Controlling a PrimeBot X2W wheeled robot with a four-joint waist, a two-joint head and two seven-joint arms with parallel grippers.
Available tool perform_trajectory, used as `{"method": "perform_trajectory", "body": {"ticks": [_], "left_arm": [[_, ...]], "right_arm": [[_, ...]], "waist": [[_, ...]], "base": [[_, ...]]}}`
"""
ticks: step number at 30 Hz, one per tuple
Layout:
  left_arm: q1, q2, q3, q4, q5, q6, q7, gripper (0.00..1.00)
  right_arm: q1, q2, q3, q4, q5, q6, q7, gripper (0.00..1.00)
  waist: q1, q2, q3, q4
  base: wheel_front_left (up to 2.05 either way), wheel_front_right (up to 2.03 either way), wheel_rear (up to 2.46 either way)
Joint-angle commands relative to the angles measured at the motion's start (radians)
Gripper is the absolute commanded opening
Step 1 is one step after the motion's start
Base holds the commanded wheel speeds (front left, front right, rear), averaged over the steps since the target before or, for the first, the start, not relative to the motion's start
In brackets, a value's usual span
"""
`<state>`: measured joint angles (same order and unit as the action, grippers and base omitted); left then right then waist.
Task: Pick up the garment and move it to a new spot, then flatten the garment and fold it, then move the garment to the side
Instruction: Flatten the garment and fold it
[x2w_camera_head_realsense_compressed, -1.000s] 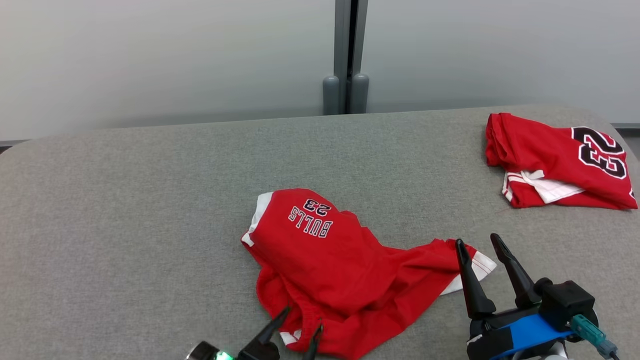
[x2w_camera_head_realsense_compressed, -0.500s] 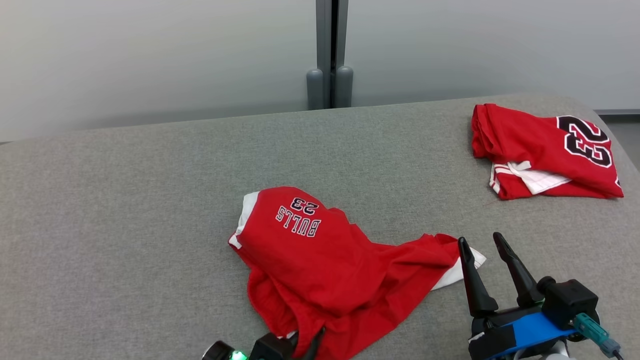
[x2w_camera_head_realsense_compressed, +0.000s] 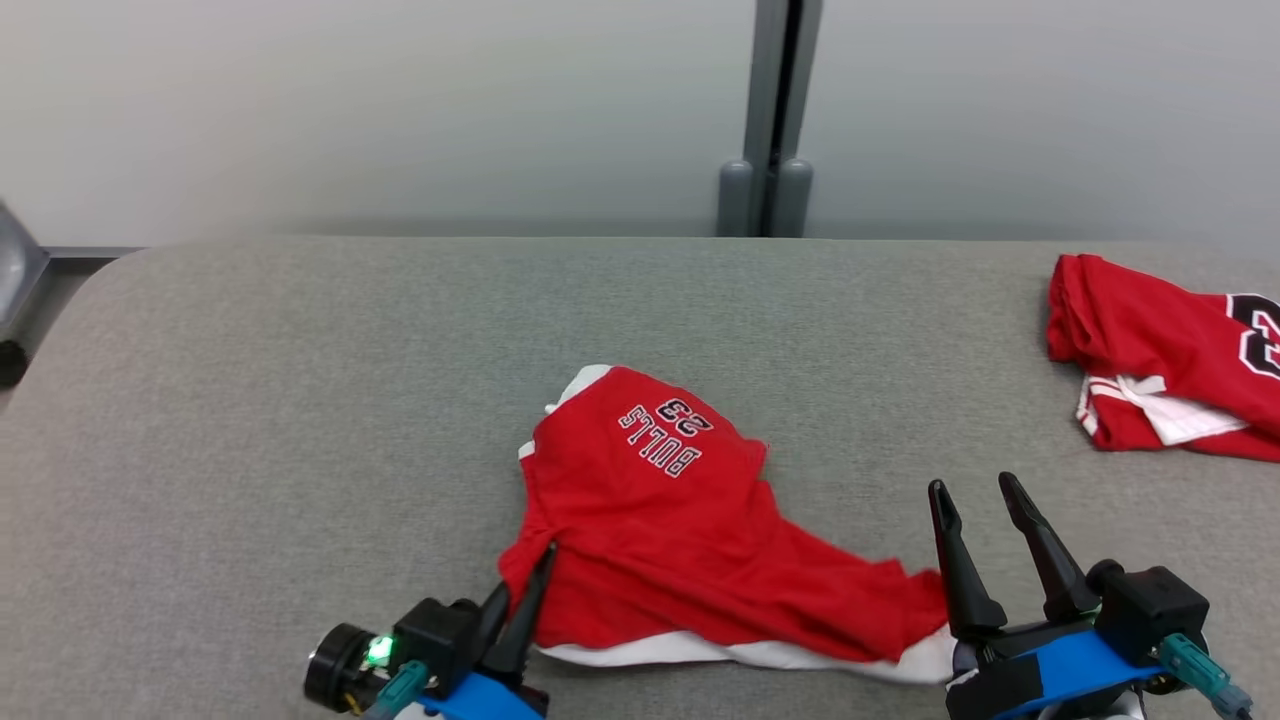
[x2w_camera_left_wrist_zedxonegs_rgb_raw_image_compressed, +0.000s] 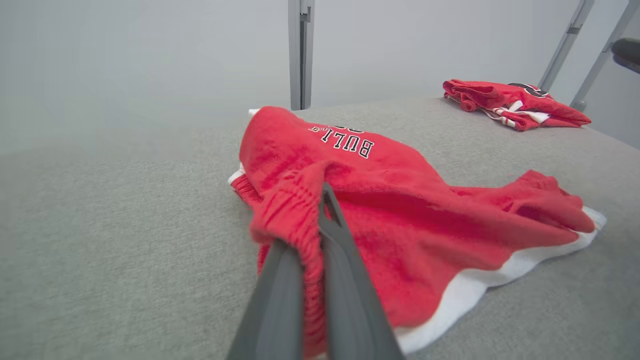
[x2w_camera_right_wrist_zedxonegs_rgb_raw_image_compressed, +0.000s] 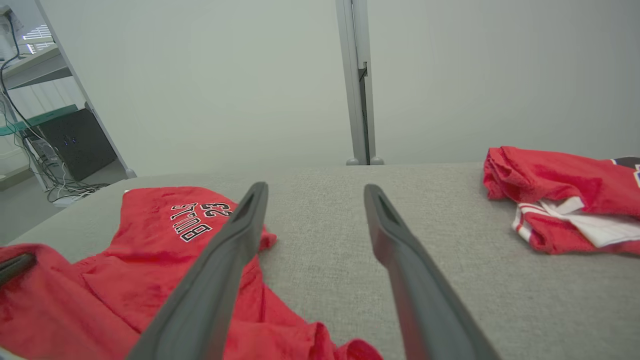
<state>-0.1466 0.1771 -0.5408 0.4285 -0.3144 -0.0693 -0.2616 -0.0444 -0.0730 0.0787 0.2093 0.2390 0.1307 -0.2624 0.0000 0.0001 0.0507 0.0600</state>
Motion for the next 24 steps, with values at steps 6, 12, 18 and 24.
{"method": "perform_trajectory", "body": {"ticks": [6,12,18,24], "left_arm": [[0.058,0.039,0.036,-0.082,0.001,0.021,-0.004,0.00],[0.047,0.035,0.038,-0.074,0.002,0.017,-0.005,0.00],[-0.015,0.023,0.052,-0.031,0.012,0.007,-0.004,0.00],[-0.093,0.013,0.082,0.043,0.022,-0.008,-0.004,0.00]], "right_arm": [[-0.009,-0.004,-0.001,0.012,0.008,0.000,-0.003,1.00],[-0.031,-0.012,0.010,0.024,0.012,0.000,-0.003,1.00],[-0.047,-0.021,0.001,0.046,0.010,0.000,-0.003,1.00],[-0.055,-0.020,-0.016,0.062,0.002,0.000,-0.003,1.00]], "waist": [[0.0000,-0.0001,0.010,0.025],[0.0000,-0.0001,0.027,-0.007],[0.0000,-0.0001,0.053,-0.070],[0.0000,-0.0001,0.080,-0.123]], "base": [[0.00,0.00,0.00],[0.00,0.00,0.00],[0.00,0.00,0.00],[0.00,0.00,0.00]]}}
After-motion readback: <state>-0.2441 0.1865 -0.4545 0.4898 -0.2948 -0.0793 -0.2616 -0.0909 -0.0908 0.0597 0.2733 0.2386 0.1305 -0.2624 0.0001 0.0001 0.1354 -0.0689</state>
